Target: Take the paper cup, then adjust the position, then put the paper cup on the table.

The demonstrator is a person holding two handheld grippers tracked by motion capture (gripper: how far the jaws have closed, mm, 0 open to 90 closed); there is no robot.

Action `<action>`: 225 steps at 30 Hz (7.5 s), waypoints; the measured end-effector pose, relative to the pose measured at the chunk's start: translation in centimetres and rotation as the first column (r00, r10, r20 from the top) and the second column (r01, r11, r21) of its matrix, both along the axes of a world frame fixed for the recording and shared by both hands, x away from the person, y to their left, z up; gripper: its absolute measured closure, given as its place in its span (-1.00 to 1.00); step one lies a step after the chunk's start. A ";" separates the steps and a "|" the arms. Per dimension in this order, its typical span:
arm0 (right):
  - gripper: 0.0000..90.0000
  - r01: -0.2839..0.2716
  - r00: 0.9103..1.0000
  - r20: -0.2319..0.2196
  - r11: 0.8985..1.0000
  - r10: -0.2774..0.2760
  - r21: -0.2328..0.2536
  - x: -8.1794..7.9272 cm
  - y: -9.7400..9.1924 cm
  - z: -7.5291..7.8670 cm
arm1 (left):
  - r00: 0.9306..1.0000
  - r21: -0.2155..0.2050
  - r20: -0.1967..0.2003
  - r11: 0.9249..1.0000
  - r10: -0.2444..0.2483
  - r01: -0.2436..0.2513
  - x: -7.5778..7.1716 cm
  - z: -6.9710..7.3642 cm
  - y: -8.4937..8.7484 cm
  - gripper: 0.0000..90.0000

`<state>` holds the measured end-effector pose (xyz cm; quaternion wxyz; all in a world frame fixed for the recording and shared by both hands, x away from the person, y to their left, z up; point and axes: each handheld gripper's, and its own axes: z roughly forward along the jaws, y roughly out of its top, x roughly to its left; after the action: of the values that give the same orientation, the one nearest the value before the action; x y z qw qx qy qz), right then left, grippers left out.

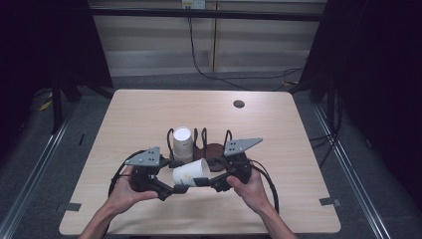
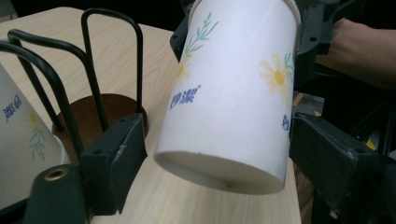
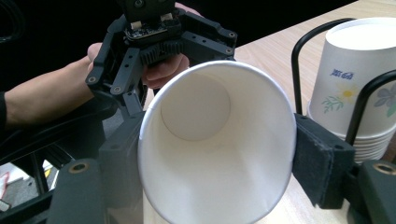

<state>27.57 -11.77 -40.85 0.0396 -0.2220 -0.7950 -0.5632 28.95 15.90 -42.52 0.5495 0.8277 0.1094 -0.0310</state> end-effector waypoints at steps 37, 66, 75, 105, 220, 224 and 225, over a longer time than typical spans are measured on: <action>-0.41 0.121 0.993 -0.001 0.991 -0.121 -0.060 0.5 -3.7 0.5 | 0.992 0.092 -0.065 0.991 0.108 -0.102 1.0 -0.9 1.1 -0.63; -0.42 0.203 0.979 -0.002 0.967 -0.206 -0.156 -0.1 -7.4 0.7 | 0.980 0.196 -0.072 0.966 0.188 -0.171 0.1 -2.8 4.0 -0.51; -0.42 0.234 0.971 0.005 0.953 -0.238 -0.193 0.0 -9.0 1.3 | 0.978 0.207 -0.053 0.960 0.203 -0.188 -0.4 -2.8 4.3 -0.58; -0.43 0.334 0.932 -0.006 0.865 -0.363 -0.374 2.5 -13.3 2.5 | 0.977 0.202 -0.052 0.960 0.208 -0.193 -0.7 -3.9 5.7 -0.62; -0.68 0.382 0.868 -0.043 0.720 -0.494 -0.580 9.8 -10.6 0.2 | 0.975 0.253 -0.037 0.946 0.218 -0.202 -0.6 -4.4 5.9 -0.63; -0.67 0.431 0.858 -0.006 0.726 -0.514 -0.535 9.3 -10.8 0.7 | 0.975 0.250 -0.037 0.947 0.217 -0.201 -0.6 -4.4 5.9 -0.63; -0.66 0.442 0.856 0.004 0.728 -0.517 -0.524 9.2 -10.8 0.9 | 0.975 0.250 -0.041 0.947 0.219 -0.203 -0.6 -4.5 5.9 -0.63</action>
<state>36.79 -22.58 -39.97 -0.1107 -0.4618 -0.8245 -0.3076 28.36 21.79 -46.98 0.4396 0.8710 0.2190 0.0135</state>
